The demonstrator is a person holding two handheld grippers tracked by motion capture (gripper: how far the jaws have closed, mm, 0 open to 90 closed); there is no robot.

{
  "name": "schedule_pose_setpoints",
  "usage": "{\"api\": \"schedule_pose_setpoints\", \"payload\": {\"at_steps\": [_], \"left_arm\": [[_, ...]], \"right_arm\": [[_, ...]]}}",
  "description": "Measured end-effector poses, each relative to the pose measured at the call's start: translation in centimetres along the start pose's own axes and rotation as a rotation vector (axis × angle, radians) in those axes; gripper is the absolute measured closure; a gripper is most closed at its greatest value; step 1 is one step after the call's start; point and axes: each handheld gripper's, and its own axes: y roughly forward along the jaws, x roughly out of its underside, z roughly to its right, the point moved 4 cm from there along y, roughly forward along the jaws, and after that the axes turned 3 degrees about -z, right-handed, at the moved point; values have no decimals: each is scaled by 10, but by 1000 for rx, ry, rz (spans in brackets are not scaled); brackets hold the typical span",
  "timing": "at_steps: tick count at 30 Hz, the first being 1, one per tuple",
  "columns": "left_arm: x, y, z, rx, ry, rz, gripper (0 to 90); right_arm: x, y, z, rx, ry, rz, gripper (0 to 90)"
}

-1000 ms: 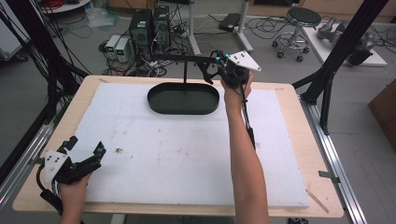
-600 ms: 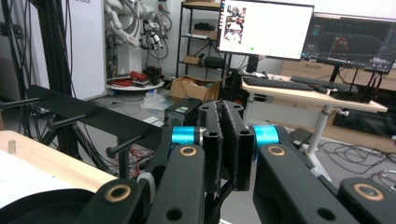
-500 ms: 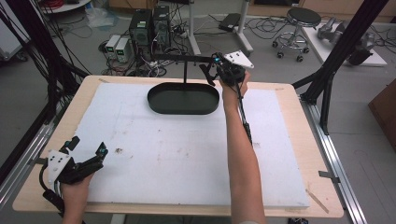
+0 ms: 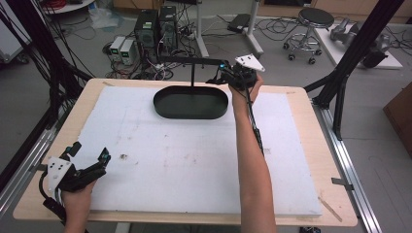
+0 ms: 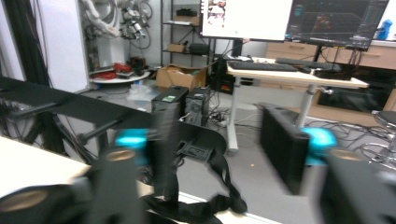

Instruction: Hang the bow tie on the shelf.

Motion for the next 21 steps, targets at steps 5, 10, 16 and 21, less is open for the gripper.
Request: {"api": "schedule_pose_setpoints", "payload": {"at_steps": [5,10,16,21], "left_arm": [[0,0,1,3,-3,5,78],[-2,0,3,8,-11,10,78],[-3,-1,8,21,-9,8,78],[-3,-2,11,32,-7,8,78]], "right_arm": [[-12,-14,-2,-10,-31,20,215],[-35,-47,-11,-33,-52,47,150],[-49,-89,-18,-13,-65,76,129],[-46,-132,-18,-18,-71,26,123]]}}
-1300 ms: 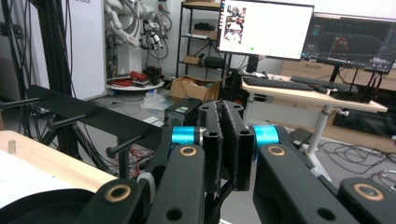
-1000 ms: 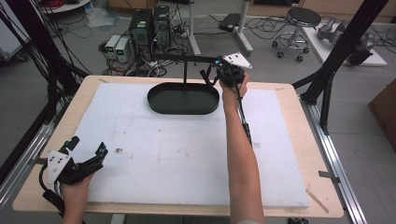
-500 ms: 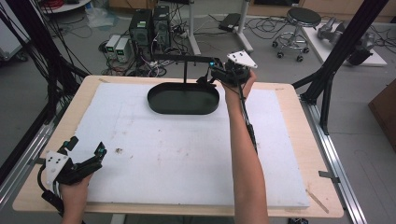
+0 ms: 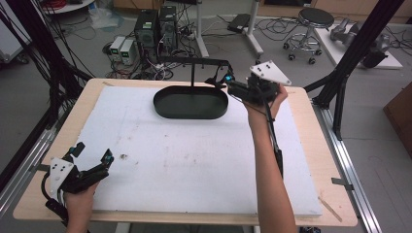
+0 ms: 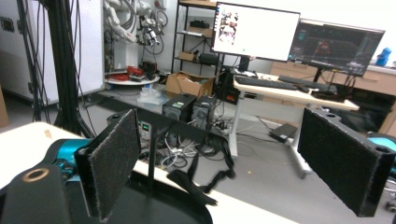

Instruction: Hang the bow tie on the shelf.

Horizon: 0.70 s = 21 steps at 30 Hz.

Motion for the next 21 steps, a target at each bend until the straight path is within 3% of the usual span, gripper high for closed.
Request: {"api": "schedule_pose_setpoints", "payload": {"at_steps": [2,3,5,6,7,12,13,16,21], "left_arm": [[0,0,0,1,1,1,78],[-1,-1,0,-2,0,2,78],[-2,-3,0,-6,1,6,78],[-2,-3,0,-6,1,6,78],[-4,-5,0,-7,1,9,78],[-7,-9,-1,-9,0,15,78],[-8,-9,-2,-10,-2,18,78],[-9,-10,-2,-6,-1,21,78],[-10,-9,-1,-7,10,17,78]], "right_arm": [[0,-8,0,1,-10,-1,123],[2,-25,1,10,-21,10,123],[4,-39,4,25,-19,14,124],[4,-39,4,25,-19,14,124],[7,-55,8,23,-8,32,124],[15,-77,14,34,2,46,124],[22,-88,17,43,16,59,124],[28,-97,20,47,25,68,124],[53,-122,33,43,51,91,123]]}}
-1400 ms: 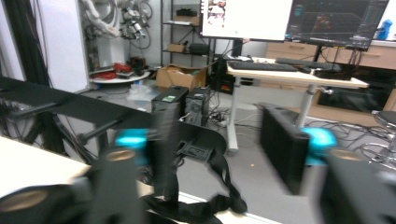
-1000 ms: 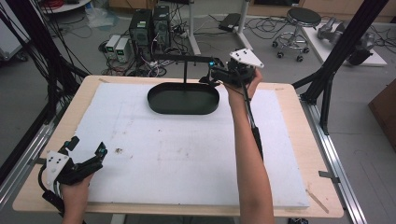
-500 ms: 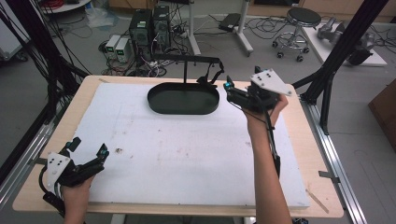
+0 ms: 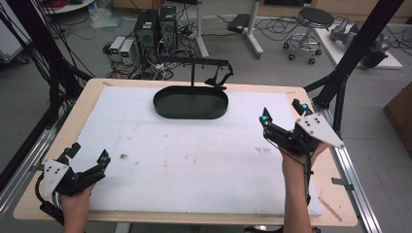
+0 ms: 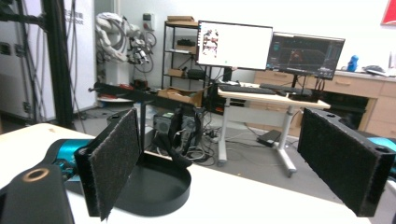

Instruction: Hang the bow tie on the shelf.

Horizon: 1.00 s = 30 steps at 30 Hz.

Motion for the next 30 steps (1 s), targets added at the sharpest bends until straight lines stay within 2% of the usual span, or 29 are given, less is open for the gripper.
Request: {"api": "schedule_pose_setpoints", "payload": {"at_steps": [1,2,4,5,6,8,9,12,17,18,19,21,26,27,30], "left_arm": [[0,0,0,0,1,0,78],[-1,0,0,1,5,2,78],[-2,-1,0,1,8,1,78],[-2,-1,0,1,8,1,78],[-2,-1,1,2,11,3,78],[-3,-1,1,3,15,2,78],[-3,-1,1,3,17,2,78],[-3,0,1,3,21,4,78],[-2,1,0,2,24,-1,78],[-2,1,0,2,24,-1,78],[-2,2,0,3,25,-3,78],[-2,2,0,2,26,-5,78],[-2,2,-1,10,25,-6,78],[-2,3,-1,12,25,-5,78],[-2,3,0,18,25,-6,78]], "right_arm": [[0,0,0,0,0,0,123],[9,-8,6,-16,14,8,123],[21,-17,11,-14,26,5,122],[21,-17,11,-14,26,5,122],[32,-24,16,-12,35,-4,121],[37,-27,18,-13,40,-3,121],[50,-34,24,-13,64,-11,121],[68,-42,31,-11,96,-15,121],[96,-50,34,-11,89,-39,121],[96,-50,34,-11,89,-39,121],[108,-50,36,4,84,-79,120],[114,-50,38,-4,94,-105,116],[119,-55,41,1,110,-93,116],[121,-58,44,19,112,-96,116],[122,-62,48,29,123,-93,116]]}}
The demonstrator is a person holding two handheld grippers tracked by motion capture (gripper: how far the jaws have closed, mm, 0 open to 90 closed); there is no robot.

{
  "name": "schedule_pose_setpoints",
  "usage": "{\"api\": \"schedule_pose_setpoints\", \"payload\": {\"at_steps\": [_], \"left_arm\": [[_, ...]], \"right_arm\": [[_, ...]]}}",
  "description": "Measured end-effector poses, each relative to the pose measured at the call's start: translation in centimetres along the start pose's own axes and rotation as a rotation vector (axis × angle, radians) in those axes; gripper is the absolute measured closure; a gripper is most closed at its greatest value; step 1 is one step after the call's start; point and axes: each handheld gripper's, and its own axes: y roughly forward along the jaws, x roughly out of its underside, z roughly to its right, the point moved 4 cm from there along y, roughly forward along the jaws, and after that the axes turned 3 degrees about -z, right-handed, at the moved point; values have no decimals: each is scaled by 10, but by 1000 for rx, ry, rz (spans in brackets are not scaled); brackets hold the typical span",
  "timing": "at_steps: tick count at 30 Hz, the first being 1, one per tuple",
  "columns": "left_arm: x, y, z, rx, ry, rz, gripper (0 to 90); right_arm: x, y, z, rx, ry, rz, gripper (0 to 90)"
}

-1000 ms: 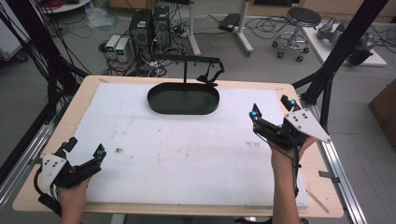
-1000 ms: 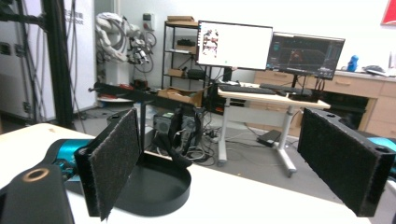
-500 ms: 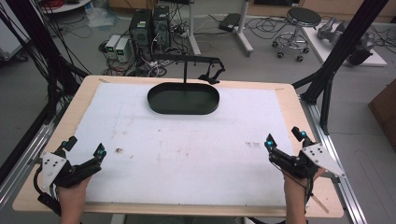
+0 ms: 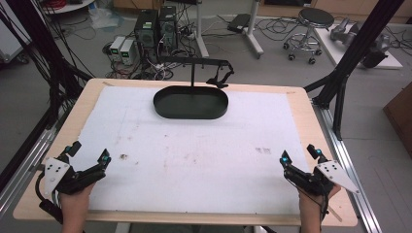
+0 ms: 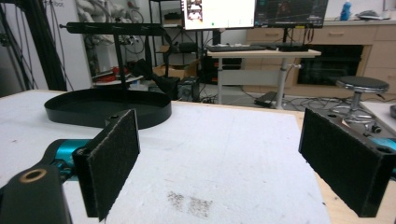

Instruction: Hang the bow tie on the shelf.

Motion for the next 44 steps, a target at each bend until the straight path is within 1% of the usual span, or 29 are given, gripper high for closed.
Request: {"api": "schedule_pose_setpoints", "payload": {"at_steps": [5,8,12,16,17,21,25,27,29,35,37,39,44], "left_arm": [[3,2,1,4,9,-14,78],[5,2,1,7,15,-23,78],[7,2,1,6,19,-32,78],[8,3,3,11,22,-37,78],[9,3,3,12,23,-38,78],[10,4,4,18,27,-44,78],[10,3,4,20,25,-45,78],[10,3,4,25,12,-39,78],[10,3,4,26,9,-37,78],[9,3,3,26,6,-38,78],[9,3,3,26,5,-39,78],[10,3,3,24,4,-39,78],[9,3,1,18,3,-44,78]], "right_arm": [[5,-5,1,3,-7,-5,116],[9,-6,4,4,13,-11,116],[10,-6,5,-1,22,-10,116],[10,-6,2,-8,13,-3,116],[9,-6,0,-17,11,-1,116],[9,-5,-3,-32,19,3,116],[9,-5,-4,-39,11,4,116],[9,-5,-4,-40,12,4,116],[10,-5,-3,-42,12,8,116],[9,-5,-3,-44,14,9,116],[9,-4,-2,-38,4,8,116],[9,-4,-3,-39,9,6,116],[6,-4,-5,-54,-6,8,116]]}}
